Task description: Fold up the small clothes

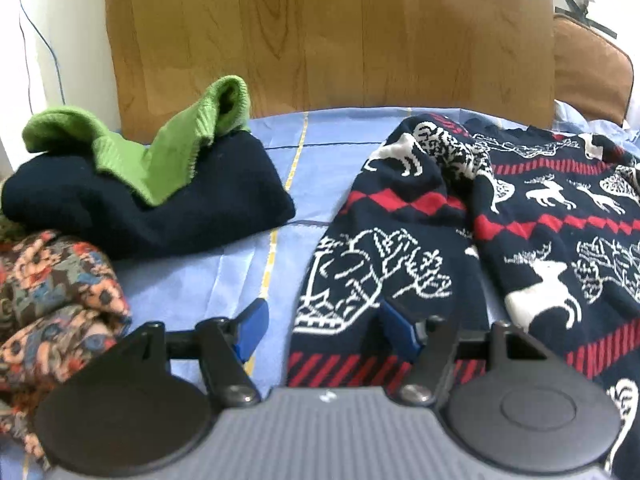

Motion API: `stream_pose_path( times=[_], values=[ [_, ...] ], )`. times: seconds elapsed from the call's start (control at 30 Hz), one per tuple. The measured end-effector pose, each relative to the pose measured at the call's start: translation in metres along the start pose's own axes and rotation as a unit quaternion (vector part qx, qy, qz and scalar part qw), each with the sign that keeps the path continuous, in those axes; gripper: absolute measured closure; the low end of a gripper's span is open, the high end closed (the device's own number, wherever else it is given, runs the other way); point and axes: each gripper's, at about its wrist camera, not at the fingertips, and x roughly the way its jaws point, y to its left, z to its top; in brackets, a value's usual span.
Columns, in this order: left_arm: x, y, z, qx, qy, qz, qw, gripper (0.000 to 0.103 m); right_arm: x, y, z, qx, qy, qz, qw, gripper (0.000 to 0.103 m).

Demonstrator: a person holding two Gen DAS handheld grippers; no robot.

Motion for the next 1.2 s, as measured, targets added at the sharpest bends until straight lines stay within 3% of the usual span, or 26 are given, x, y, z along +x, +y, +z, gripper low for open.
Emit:
stream_pose_path(
  times=[0.03,0.13,0.2,0.23,0.27,0.37,0.43,0.5,0.63,0.73,0.8,0.87,0.9,0.93,0.97,1.0,1.1,1.2],
  values=[
    [-0.002,0.001,-0.001,-0.001,-0.001,0.004,1.0000,0.040,-0.004,-0.003,0.005,-0.009,-0.011,-0.024,1.000,0.099],
    [-0.005,0.004,-0.004,-0.008,0.001,0.011,0.9999,0.040,-0.019,-0.028,0.025,-0.019,-0.061,-0.139,0.988,0.098],
    [-0.005,0.003,-0.004,-0.011,0.004,0.014,0.9998,0.040,-0.018,-0.040,0.034,-0.040,-0.082,-0.253,0.963,0.098],
    [-0.007,0.003,-0.004,-0.012,0.004,0.014,0.9998,0.040,-0.016,-0.043,0.036,-0.053,-0.080,-0.304,0.948,0.093],
    [-0.009,0.002,-0.004,-0.013,0.004,0.010,0.9999,0.040,-0.018,-0.044,0.037,-0.049,-0.071,-0.305,0.948,0.093],
    [-0.021,-0.002,-0.007,-0.013,0.002,-0.031,0.9994,0.040,-0.044,-0.030,0.028,0.010,-0.076,-0.167,0.983,0.092],
    [-0.029,-0.007,-0.009,-0.012,0.010,-0.071,0.9974,0.040,-0.060,-0.008,0.013,0.010,-0.071,-0.078,0.994,0.072],
    [-0.038,-0.014,-0.013,-0.012,0.021,-0.125,0.9919,0.040,-0.076,0.016,-0.012,0.006,-0.063,-0.005,0.998,0.053],
    [-0.049,-0.025,-0.026,-0.019,0.058,-0.229,0.9715,0.040,-0.094,0.053,-0.067,0.004,-0.013,0.075,0.997,0.050],
    [-0.057,-0.040,-0.040,-0.022,0.082,-0.283,0.9553,0.040,-0.107,0.059,-0.097,0.032,0.014,0.103,0.994,0.045],
    [-0.064,-0.056,-0.050,-0.020,0.091,-0.302,0.9489,0.040,-0.113,0.059,-0.112,0.064,0.023,0.121,0.990,0.045],
    [-0.068,-0.064,-0.054,-0.007,0.083,-0.295,0.9519,0.041,-0.116,0.063,-0.121,0.087,0.033,0.141,0.986,0.048],
    [-0.070,-0.068,-0.055,-0.003,0.079,-0.288,0.9542,0.051,-0.119,0.067,-0.126,0.087,0.035,0.143,0.985,0.074],
    [-0.073,-0.070,-0.055,-0.003,0.076,-0.281,0.9566,0.063,-0.122,0.073,-0.128,0.079,0.036,0.134,0.987,0.087],
    [-0.073,-0.072,-0.055,-0.006,0.076,-0.273,0.9589,0.089,-0.127,0.077,-0.126,0.075,0.031,0.123,0.989,0.087],
    [-0.074,-0.070,-0.055,-0.007,0.076,-0.268,0.9604,0.095,-0.135,0.077,-0.123,0.071,0.020,0.118,0.990,0.088],
    [-0.085,-0.063,-0.055,-0.002,0.059,-0.273,0.9602,0.097,-0.161,0.076,-0.109,0.049,-0.005,0.081,0.995,0.089],
    [-0.089,-0.065,-0.060,0.015,0.065,-0.278,0.9583,0.095,-0.162,0.079,-0.108,0.005,0.011,0.021,1.000,0.088]
  ],
)
